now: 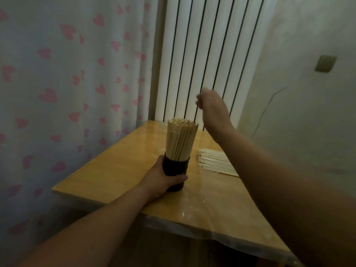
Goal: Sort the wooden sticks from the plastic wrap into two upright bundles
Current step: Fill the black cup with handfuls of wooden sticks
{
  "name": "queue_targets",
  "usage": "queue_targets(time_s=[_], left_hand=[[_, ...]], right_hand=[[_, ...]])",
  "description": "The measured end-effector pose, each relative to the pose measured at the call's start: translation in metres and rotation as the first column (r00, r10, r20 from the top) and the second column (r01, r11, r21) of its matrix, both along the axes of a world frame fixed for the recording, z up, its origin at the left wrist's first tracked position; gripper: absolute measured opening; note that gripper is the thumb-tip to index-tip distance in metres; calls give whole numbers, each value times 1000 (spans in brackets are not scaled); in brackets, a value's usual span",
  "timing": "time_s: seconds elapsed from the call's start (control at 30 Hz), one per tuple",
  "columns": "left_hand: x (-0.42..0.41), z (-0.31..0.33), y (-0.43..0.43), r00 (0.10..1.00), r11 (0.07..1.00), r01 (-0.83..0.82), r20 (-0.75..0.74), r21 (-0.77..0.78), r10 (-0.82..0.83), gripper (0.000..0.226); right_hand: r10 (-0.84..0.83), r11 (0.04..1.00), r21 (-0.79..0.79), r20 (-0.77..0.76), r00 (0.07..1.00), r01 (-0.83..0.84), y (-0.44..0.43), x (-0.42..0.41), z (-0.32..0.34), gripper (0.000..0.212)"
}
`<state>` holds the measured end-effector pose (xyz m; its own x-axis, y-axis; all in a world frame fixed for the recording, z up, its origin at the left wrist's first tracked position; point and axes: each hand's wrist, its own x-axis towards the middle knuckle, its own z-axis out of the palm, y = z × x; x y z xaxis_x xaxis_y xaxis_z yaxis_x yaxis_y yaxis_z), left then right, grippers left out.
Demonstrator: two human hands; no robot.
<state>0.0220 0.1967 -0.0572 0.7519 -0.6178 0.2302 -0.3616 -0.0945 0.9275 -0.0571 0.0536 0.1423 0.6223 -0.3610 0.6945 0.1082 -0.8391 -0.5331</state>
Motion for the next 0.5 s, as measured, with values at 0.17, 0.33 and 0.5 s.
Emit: queue_targets(time_s=[0.17,0.33,0.5], left_hand=[[-5,1,3,999,998,-33,13,-61,34,98],[-9,1,4,996,996,-59,69,-70,64,80],[-10,2,6,990,992,-81,109,-98,91,74]], right_hand=[[82,927,362,-454,887,99,-34,-45,-81,34],[353,894,440,-584,731,-80,-18,-34,-111,102],[335,915,366,-448,829,-172,-2,-5,-137,98]])
